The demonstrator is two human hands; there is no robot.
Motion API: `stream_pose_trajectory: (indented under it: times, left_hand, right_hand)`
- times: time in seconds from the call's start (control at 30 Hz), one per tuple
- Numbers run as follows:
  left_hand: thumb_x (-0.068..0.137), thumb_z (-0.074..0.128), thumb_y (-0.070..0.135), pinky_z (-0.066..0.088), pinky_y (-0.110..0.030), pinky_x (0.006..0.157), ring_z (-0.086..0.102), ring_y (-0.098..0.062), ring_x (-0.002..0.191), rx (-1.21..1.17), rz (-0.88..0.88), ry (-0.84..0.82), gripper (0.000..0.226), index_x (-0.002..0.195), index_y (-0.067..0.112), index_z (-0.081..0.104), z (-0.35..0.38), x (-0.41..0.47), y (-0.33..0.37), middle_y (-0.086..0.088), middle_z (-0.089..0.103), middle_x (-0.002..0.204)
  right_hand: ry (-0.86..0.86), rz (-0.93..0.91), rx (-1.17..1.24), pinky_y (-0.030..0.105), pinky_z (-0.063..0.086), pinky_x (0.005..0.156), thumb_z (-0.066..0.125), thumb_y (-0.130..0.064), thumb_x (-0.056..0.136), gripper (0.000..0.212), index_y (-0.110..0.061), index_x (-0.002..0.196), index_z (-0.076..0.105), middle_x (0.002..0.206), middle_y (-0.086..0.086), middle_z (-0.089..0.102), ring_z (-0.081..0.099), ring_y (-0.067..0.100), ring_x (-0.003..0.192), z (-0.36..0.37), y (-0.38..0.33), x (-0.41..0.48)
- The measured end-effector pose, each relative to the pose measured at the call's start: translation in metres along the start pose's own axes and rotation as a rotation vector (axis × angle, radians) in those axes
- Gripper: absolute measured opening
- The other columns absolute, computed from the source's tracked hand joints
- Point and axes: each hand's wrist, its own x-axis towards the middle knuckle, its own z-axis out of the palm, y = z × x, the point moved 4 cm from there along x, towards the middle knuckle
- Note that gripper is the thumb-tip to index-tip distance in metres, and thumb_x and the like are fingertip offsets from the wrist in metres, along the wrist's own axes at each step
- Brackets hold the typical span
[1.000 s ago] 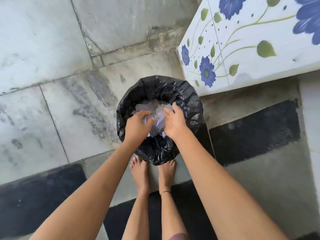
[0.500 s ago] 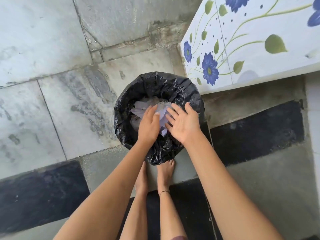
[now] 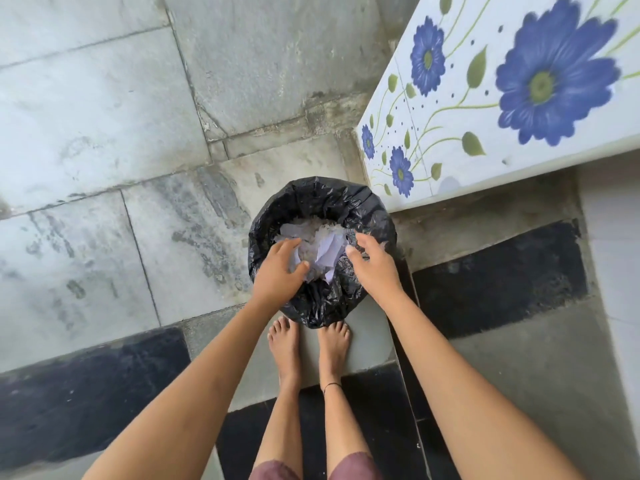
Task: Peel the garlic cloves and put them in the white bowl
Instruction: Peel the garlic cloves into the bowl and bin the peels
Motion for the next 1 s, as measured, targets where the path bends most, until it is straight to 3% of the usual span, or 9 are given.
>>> stream_pose_trajectory:
  times: [0.1, 0.23, 0.37, 0.57, 0.7, 1.0]
  left_hand:
    - [0.090, 0.058, 0.025, 0.036, -0.028, 0.094, 0.046, -0.021, 0.124, 0.043, 0.062, 0.086, 0.051, 0.138, 0.018, 0.042, -0.031, -0.039, 0.031, 0.000, 0.040, 0.145]
    - [0.089, 0.059, 0.030, 0.033, -0.038, 0.109, 0.040, -0.019, 0.133, 0.103, 0.147, 0.147, 0.055, 0.140, 0.021, 0.040, -0.077, -0.103, 0.085, 0.001, 0.037, 0.147]
    - [0.091, 0.056, 0.033, 0.029, -0.039, 0.111, 0.035, -0.019, 0.135, 0.194, 0.227, 0.233, 0.056, 0.142, 0.021, 0.037, -0.134, -0.182, 0.149, 0.000, 0.036, 0.148]
    - [0.092, 0.055, 0.034, 0.025, -0.035, 0.112, 0.035, -0.019, 0.135, 0.216, 0.392, 0.392, 0.055, 0.142, 0.023, 0.036, -0.201, -0.315, 0.220, 0.003, 0.034, 0.150]
    - [0.089, 0.060, 0.028, 0.031, -0.040, 0.110, 0.040, -0.022, 0.133, 0.220, 0.568, 0.479, 0.058, 0.141, 0.020, 0.038, -0.232, -0.375, 0.255, 0.000, 0.039, 0.147]
    - [0.088, 0.062, 0.024, 0.034, -0.039, 0.109, 0.040, -0.022, 0.134, 0.308, 1.030, 0.321, 0.058, 0.140, 0.013, 0.041, -0.205, -0.470, 0.351, -0.002, 0.040, 0.147]
  right_hand:
    - [0.140, -0.290, -0.454, 0.034, 0.027, 0.109, 0.045, -0.028, 0.097, 0.046, -0.009, 0.138, 0.043, 0.143, 0.008, 0.044, 0.038, 0.022, 0.133, -0.017, -0.023, -0.037]
    - [0.171, -0.415, -0.610, 0.033, 0.013, 0.115, 0.041, -0.029, 0.097, 0.049, -0.011, 0.142, 0.035, 0.150, 0.008, 0.034, 0.027, 0.020, 0.139, -0.050, -0.069, -0.102]
    - [0.265, -0.519, -0.610, 0.035, 0.014, 0.116, 0.044, -0.025, 0.096, 0.052, -0.008, 0.144, 0.034, 0.151, 0.012, 0.031, 0.026, 0.022, 0.140, -0.102, -0.122, -0.194]
    - [0.538, -0.642, -0.508, 0.048, 0.036, 0.104, 0.065, -0.017, 0.085, 0.050, 0.000, 0.130, 0.052, 0.135, 0.021, 0.051, 0.049, 0.034, 0.125, -0.158, -0.173, -0.352]
    - [0.748, -0.687, -0.435, 0.050, 0.038, 0.101, 0.066, -0.016, 0.084, 0.050, 0.000, 0.129, 0.053, 0.134, 0.021, 0.051, 0.050, 0.035, 0.123, -0.186, -0.198, -0.428]
    - [1.230, -0.416, -0.233, 0.049, 0.041, 0.101, 0.062, -0.021, 0.088, 0.046, -0.001, 0.129, 0.053, 0.134, 0.018, 0.052, 0.050, 0.033, 0.124, -0.240, -0.144, -0.583]
